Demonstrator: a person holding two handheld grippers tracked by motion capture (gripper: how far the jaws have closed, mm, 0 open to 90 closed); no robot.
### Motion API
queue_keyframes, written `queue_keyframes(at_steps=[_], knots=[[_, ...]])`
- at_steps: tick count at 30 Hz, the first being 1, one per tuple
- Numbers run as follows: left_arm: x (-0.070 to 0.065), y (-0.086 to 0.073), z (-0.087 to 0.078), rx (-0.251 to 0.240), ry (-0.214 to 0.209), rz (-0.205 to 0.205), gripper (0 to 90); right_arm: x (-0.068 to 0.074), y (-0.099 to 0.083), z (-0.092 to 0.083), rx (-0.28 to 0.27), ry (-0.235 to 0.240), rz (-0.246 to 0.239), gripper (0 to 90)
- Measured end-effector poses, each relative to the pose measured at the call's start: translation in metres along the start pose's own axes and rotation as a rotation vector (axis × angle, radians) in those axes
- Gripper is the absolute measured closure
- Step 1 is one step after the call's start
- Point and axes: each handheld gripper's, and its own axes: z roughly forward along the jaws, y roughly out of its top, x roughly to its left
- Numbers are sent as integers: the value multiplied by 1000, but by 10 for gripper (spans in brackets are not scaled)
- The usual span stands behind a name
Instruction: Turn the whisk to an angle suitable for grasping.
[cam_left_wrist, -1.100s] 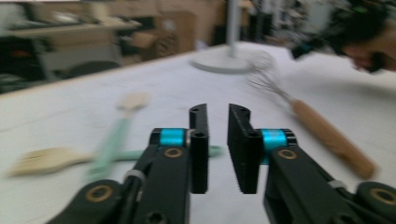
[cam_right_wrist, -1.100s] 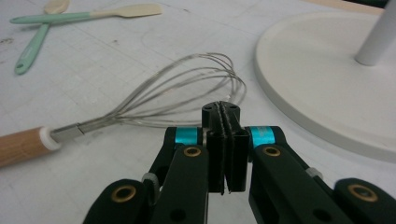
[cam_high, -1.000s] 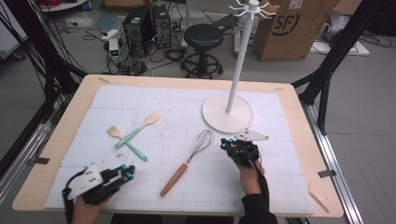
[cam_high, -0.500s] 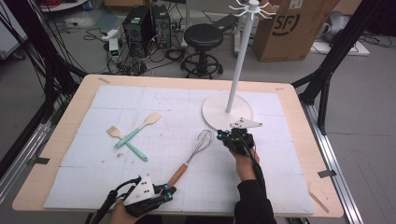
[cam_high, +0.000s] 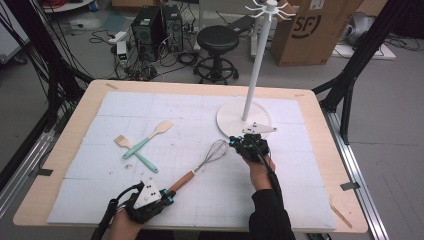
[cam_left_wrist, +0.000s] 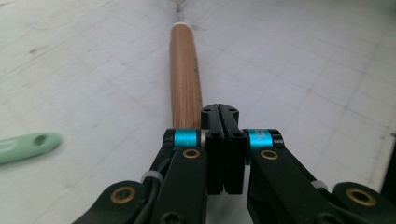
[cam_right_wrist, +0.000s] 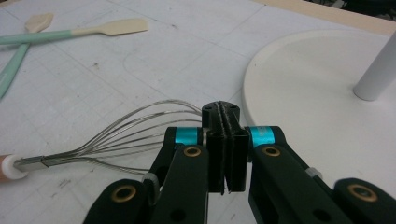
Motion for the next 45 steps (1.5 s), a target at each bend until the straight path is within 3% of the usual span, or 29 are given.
queue_keyframes(at_steps=[4,10,19,29,37,45], knots=[[10,-2,-2,3,38,-39,892,4,13,10,26,17,-32,890],[26,-3,-7,8,97,-84,892,6,26,25,56,34,-40,890],[37,-4,-4,11,140,-112,892,0,23,36,137,72,-11,891],[39,-4,-4,2,149,-117,891,8,19,20,150,143,-39,890],[42,-4,-4,-1,158,-123,891,11,12,3,168,157,-68,889],[40,-4,-5,-12,161,-116,890,20,-12,-18,147,170,-83,888]])
